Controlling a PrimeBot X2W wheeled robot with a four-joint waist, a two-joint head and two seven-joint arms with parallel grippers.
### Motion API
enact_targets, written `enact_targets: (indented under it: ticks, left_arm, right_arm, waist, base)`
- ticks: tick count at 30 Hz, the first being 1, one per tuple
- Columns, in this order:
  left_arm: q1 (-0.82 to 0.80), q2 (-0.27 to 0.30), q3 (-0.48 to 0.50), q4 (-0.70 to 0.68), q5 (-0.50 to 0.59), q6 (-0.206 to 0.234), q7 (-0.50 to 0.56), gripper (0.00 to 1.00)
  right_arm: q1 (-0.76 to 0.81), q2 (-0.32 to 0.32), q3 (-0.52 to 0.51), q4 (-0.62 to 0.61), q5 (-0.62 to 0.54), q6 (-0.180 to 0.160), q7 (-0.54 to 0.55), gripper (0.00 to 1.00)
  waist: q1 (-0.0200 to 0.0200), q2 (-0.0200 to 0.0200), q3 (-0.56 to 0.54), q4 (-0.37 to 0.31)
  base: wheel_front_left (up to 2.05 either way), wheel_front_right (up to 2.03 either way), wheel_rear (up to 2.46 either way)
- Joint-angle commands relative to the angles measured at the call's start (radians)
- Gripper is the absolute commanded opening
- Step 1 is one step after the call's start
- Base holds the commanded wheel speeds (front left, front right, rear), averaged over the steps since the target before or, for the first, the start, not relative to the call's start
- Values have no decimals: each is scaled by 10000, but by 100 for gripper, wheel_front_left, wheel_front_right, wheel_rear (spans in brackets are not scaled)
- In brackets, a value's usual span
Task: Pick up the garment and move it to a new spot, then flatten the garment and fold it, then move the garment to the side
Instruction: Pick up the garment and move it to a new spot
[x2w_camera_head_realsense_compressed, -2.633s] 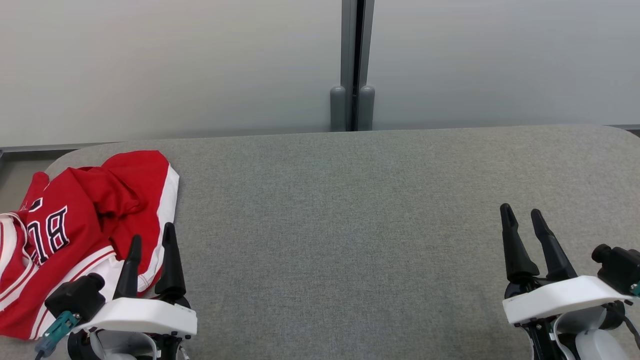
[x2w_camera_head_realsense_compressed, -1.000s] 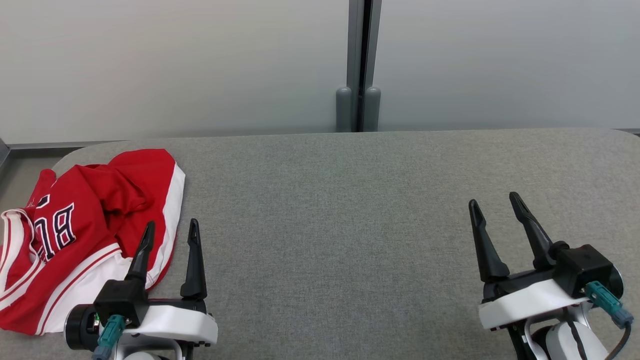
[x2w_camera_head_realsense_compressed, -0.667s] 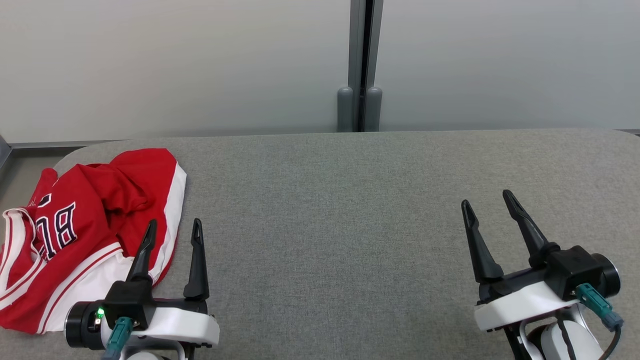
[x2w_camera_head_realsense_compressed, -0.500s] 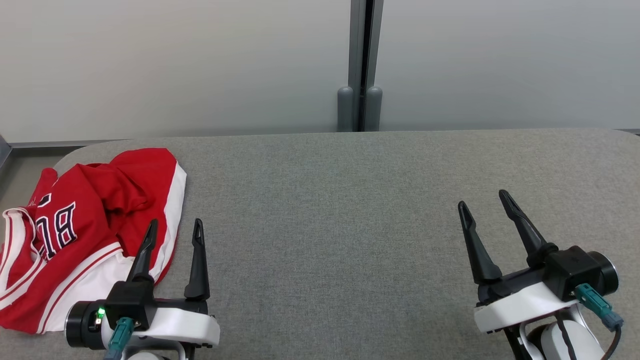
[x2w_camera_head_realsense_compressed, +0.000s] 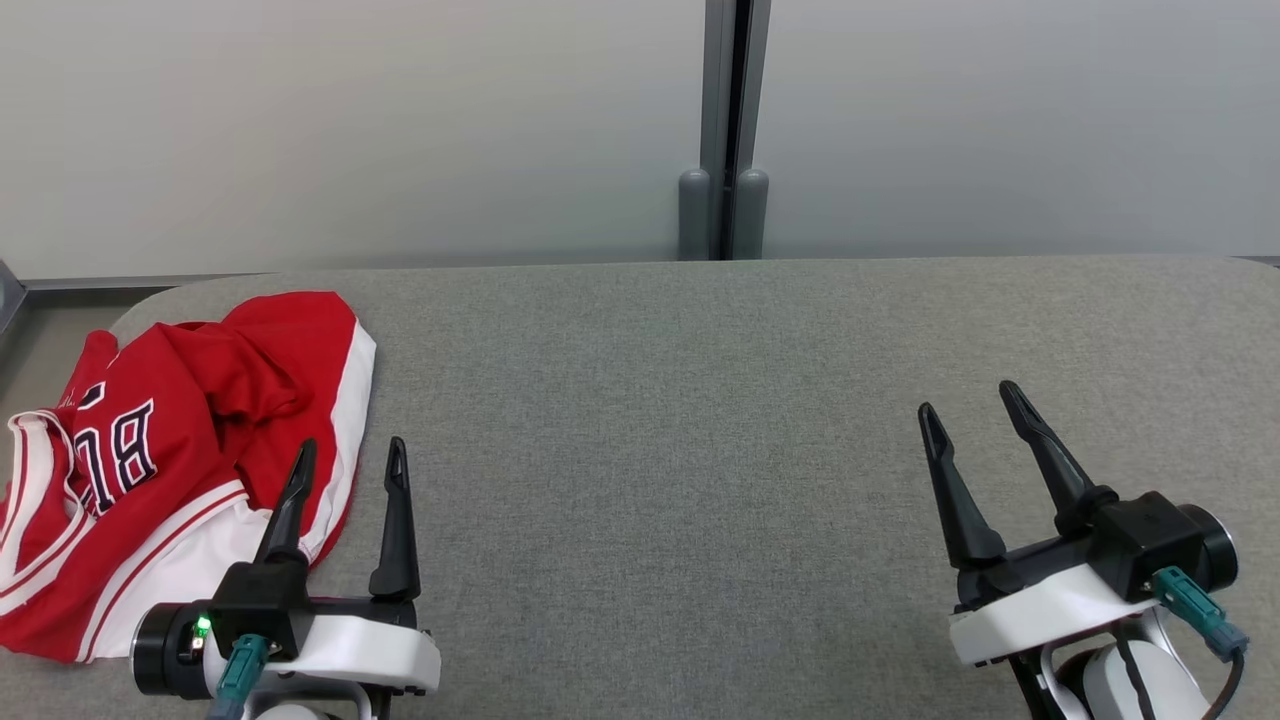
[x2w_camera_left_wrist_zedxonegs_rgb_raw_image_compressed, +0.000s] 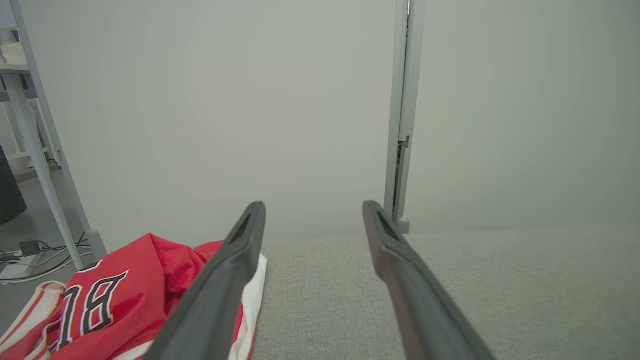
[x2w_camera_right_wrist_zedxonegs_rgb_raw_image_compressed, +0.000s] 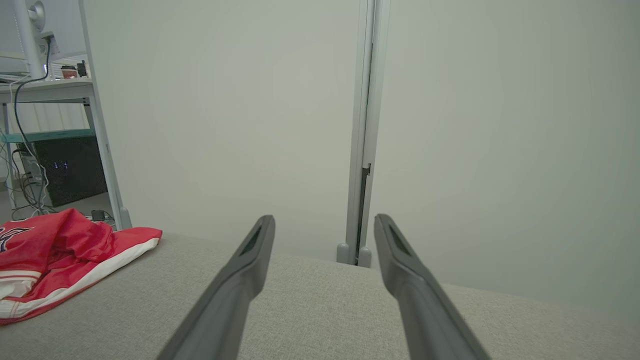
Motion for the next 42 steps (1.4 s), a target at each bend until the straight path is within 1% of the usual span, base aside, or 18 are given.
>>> enact_targets:
  ticks: [1,6,11,17,25,29,30,32,38,42]
  left_arm:
    - [-83,50,22,27,-39,20,-4,100]
    - [-176,50,49,233,-191,33,-4,100]
    - [-181,50,30,301,-321,70,-4,100]
    - [-14,50,132,327,-412,106,-4,100]
    - [174,46,463,457,-499,24,-3,100]
    - [213,44,606,536,-524,98,-3,100]
    - [213,44,606,536,-524,98,-3,100]
    - [255,47,706,577,-499,95,-3,100]
    - [350,44,881,689,-508,-119,-3,100]
    - [323,41,969,699,-613,-184,-3,100]
  right_arm:
    - [33,-30,-26,51,14,18,-70,100]
    - [33,-31,-15,119,108,18,-69,100]
    - [98,38,-64,191,381,18,-61,100]
    - [207,113,-76,267,615,18,-61,100]
    - [348,231,46,351,744,18,-61,100]
    - [409,257,115,435,843,18,-61,100]
    - [409,257,115,435,843,18,-61,100]
    - [437,278,199,454,889,18,-61,100]
    - [521,332,337,488,1018,18,-61,100]
    - [379,338,532,539,1096,18,-61,100]
  waist:
    - [0,0,18,29]
    - [0,0,55,219]
    - [0,0,64,621]
    - [0,0,12,1417]
    - [0,0,-121,2709]
    - [0,0,-200,3377]
    - [0,0,-200,3377]
    - [0,0,-243,3679]
    - [0,0,-319,4412]
    - [0,0,-243,4515]
  base:
    - [0,0,0]
    - [0,0,0]
    - [0,0,0]
    - [0,0,0]
    - [0,0,0]
    - [0,0,0]
    - [0,0,0]
    - [0,0,0]
    - [0,0,0]
    - [0,0,0]
